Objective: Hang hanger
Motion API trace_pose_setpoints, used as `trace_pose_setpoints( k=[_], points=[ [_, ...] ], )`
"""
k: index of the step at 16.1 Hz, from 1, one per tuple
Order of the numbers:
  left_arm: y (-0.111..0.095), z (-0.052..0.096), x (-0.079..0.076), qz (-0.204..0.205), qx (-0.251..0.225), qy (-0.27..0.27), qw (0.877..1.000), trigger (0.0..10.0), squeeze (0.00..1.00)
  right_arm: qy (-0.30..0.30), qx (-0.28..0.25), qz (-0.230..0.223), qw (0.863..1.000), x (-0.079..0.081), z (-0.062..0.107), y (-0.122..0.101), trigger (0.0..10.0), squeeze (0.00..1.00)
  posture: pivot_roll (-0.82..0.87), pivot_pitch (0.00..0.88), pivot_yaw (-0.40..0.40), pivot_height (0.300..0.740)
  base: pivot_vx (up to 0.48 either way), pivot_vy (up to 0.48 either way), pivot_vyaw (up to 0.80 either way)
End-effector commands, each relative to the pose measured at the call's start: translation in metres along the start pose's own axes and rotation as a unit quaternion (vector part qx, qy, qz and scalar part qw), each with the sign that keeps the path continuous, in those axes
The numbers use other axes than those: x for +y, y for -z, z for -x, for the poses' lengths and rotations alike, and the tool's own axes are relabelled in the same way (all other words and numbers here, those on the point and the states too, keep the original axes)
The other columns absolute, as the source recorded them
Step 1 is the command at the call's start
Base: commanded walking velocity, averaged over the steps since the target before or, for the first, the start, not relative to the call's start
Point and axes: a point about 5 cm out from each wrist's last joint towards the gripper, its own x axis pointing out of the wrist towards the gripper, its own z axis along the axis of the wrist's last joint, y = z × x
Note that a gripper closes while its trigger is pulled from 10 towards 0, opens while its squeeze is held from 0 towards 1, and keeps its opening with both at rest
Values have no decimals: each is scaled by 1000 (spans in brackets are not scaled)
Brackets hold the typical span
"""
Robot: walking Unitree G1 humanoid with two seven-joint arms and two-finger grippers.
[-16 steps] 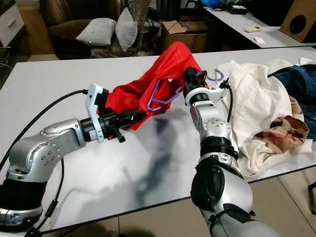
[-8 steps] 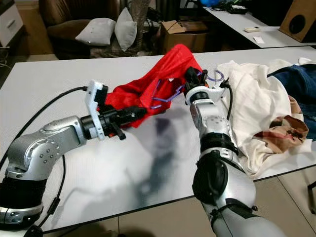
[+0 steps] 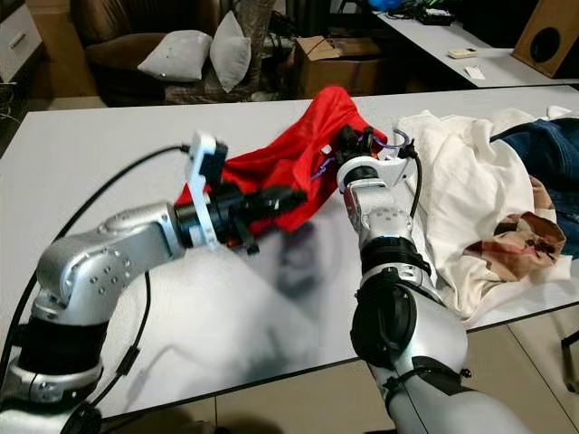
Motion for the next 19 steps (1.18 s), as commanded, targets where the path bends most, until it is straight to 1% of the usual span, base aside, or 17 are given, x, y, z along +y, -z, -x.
trace_pose_setpoints(
  k=[1, 2, 3, 4, 6, 7, 8, 9, 10, 12, 13, 14, 15, 16, 17, 19],
  points=[
    [-15, -4, -2, -7, -28, 3, 1000, 0, 0, 5, 24, 35, 999, 4, -2, 5, 10000, 0, 44, 0, -43, 740, 0, 0, 0],
    [-18, -5, -2, -7, -35, 2, 999, 0, 0, 5, 33, 47, 998, 4, -1, 9, 10000, 0, 44, 0, -43, 740, 0, 0, 0],
    [-31, -8, 2, -10, -62, -8, 998, 0, 0, 3, 63, 88, 994, 1, 1, 18, 10000, 0, 43, 0, -39, 740, 0, 0, 0],
    [-36, -8, 7, -11, -74, -22, 997, 0, 0, 0, 75, 108, 991, 0, 3, 20, 10000, 0, 43, 0, -39, 740, 0, 0, 0],
    [-48, 1, 31, -23, -87, -98, 991, 0, 0, 6, 105, 171, 980, -5, 12, 18, 10000, 0, 39, 0, -32, 740, 0, 0, 0],
    [-49, 6, 40, -32, -84, -133, 987, 0, 0, 7, 117, 191, 975, -5, 17, 15, 10000, 0, 35, 0, -25, 740, 0, 0, 0],
    [-47, 13, 55, -39, -78, -190, 978, 0, 0, -4, 135, 202, 970, 1, 27, 12, 10000, 0, 33, 0, -22, 740, 0, 0, 0],
    [-45, 17, 62, -43, -69, -217, 973, 0, 0, -12, 145, 211, 967, 5, 33, 11, 10000, 0, 33, 0, -22, 740, 0, 0, 0],
    [-34, 29, 75, -63, -27, -266, 962, 0, 0, -25, 144, 232, 962, 14, 47, 3, 10000, 0, 23, 0, -12, 740, 0, 0, 0],
    [-24, 36, 79, -78, 6, -281, 956, 0, 0, -27, 126, 240, 962, 20, 54, -7, 10000, 0, 23, 0, -12, 740, 0, 0, 0],
    [-14, 41, 79, -79, 24, -280, 957, 0, 0, -28, 111, 263, 958, 27, 63, -18, 10000, 0, 6, 0, -4, 740, 0, 0, 0],
    [-8, 42, 76, -76, 38, -270, 959, 3961, 0, -24, 106, 298, 948, 29, 68, -24, 10000, 0, -4, 0, -5, 740, 0, 0, 0],
    [-6, 40, 68, -53, 34, -236, 970, 10000, 0, -1, 102, 343, 934, 25, 74, -30, 10000, 0, -10, 0, -6, 740, 0, 0, 0],
    [-7, 39, 62, -49, 33, -211, 976, 10000, 1000, 14, 103, 366, 925, 20, 77, -34, 10000, 0, -8, 0, -10, 740, 0, 0, 0],
    [-7, 40, 61, -50, 35, -206, 977, 10000, 1000, 19, 102, 371, 923, 20, 79, -36, 10000, 0, -9, 0, -11, 740, 0, 0, 0],
    [-7, 46, 59, -51, 44, -192, 979, 10000, 1000, 22, 98, 373, 922, 23, 85, -41, 10000, 0, -11, 0, -10, 740, 0, 0, 0]
  ],
)
